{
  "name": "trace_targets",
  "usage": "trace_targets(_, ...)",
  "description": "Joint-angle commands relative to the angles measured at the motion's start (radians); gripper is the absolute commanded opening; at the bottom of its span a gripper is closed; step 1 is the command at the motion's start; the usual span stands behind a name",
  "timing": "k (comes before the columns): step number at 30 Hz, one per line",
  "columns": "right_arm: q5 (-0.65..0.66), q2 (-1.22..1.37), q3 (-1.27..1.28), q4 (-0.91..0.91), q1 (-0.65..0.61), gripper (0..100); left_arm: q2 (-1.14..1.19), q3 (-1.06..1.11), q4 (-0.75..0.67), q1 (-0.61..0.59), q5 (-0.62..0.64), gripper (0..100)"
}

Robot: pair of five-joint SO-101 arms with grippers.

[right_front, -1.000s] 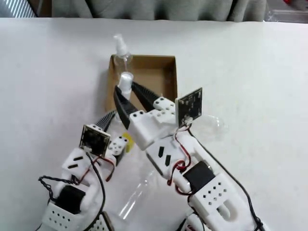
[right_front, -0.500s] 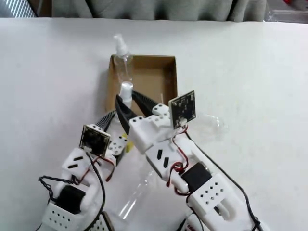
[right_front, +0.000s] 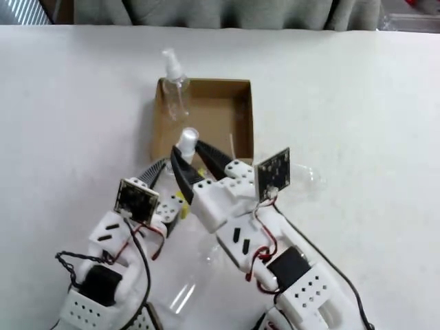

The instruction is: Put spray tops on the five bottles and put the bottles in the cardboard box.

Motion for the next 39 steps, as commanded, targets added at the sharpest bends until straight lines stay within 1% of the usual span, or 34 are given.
trace_targets(1,0.002,0.002,-0.012,-0.021,-0.030,1.5,-0.015,-0.014,-0.026,-0.005,0.005,2)
trace_targets(14,0.002,0.073,-0.049,-0.015,-0.042,2.6,-0.015,-0.011,-0.028,-0.005,0.005,2)
trace_targets(15,0.000,0.073,-0.049,-0.015,-0.042,4.6,-0.015,-0.011,-0.028,-0.005,0.005,2)
trace_targets(19,-0.002,0.073,-0.049,-0.015,-0.044,18.8,-0.015,-0.011,-0.028,-0.005,0.005,2)
trace_targets(21,-0.005,0.073,-0.049,-0.015,-0.044,24.0,-0.015,-0.009,-0.028,-0.005,0.005,2)
trace_targets(25,0.000,0.064,-0.054,-0.021,-0.042,29.0,-0.015,-0.009,-0.028,-0.005,0.005,2)
trace_targets(29,0.009,-0.041,-0.055,-0.010,-0.039,30.3,-0.015,-0.009,-0.029,-0.005,0.005,2)
trace_targets(31,0.063,-0.125,-0.060,0.041,-0.039,30.3,-0.015,-0.009,-0.029,-0.005,0.005,2)
trace_targets(33,0.100,-0.220,-0.075,0.128,-0.039,30.3,-0.015,-0.009,-0.029,-0.005,0.005,2)
trace_targets(37,0.118,-0.363,-0.127,0.331,-0.039,29.6,-0.015,-0.009,-0.029,-0.005,0.005,2)
trace_targets(39,0.141,-0.384,-0.135,0.381,-0.035,23.8,-0.015,-0.009,-0.029,-0.005,0.005,2)
